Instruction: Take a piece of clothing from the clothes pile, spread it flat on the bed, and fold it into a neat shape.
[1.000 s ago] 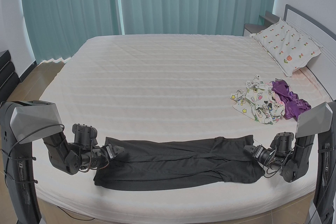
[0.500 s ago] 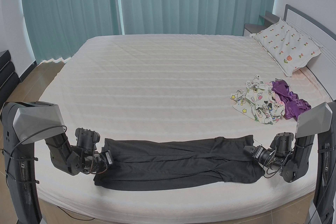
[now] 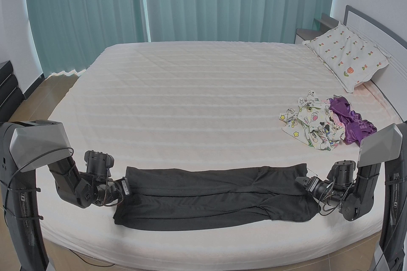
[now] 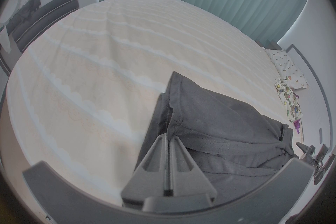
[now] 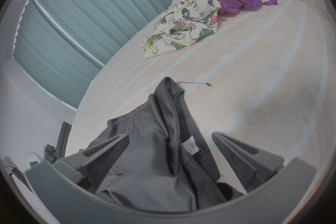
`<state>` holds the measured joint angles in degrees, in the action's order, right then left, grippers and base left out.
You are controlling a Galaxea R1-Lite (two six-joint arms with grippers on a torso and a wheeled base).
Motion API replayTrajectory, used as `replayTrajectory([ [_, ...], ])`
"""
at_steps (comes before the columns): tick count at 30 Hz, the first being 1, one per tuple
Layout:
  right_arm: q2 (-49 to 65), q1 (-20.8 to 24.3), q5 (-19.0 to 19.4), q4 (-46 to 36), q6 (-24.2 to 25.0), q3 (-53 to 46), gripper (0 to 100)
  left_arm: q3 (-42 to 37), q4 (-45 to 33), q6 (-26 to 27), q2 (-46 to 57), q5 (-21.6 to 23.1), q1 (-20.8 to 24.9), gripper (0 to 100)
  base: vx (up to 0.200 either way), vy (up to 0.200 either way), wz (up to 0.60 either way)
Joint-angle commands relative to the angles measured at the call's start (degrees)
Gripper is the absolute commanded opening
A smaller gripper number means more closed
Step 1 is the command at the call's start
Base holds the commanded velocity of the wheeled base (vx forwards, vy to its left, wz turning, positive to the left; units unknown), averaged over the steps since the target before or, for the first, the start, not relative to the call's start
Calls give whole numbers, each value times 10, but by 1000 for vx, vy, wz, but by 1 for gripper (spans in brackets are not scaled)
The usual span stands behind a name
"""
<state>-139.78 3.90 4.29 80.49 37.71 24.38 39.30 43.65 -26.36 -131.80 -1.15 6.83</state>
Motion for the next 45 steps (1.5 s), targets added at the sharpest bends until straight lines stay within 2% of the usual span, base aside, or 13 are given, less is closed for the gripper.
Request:
replayTrajectory([
  [1, -1, 1, 0, 0, 0, 0, 100, 1, 0, 2, -2, -1, -11, 0, 0, 0, 0],
  [10, -1, 1, 0, 0, 0, 0, 100, 1, -1, 7, -5, 0, -9, 0, 0, 0, 0],
  [11, -1, 1, -1, -1, 0, 0, 100, 1, -1, 7, -4, 0, -9, 100, 0, 0, 0],
  [19, 7, -5, -1, 0, 0, 0, 100, -4, -1, 8, 14, 7, -19, 100, 0, 0, 0],
  [25, 10, -11, -1, 0, 0, -2, 100, -12, -1, 12, 48, 143, -62, 100, 0, 0, 0],
  [30, 8, -8, -1, 0, 0, -2, 100, -2, 0, 61, 24, 196, -79, 100, 0, 0, 0],
  [43, 6, -6, -1, 1, 0, -1, 100, 35, 5, 97, -43, 188, -58, 100, 0, 0, 0],
  [45, 6, -6, -1, 1, 0, -2, 100, 39, 14, 117, -56, 162, -57, 100, 0, 0, 0],
])
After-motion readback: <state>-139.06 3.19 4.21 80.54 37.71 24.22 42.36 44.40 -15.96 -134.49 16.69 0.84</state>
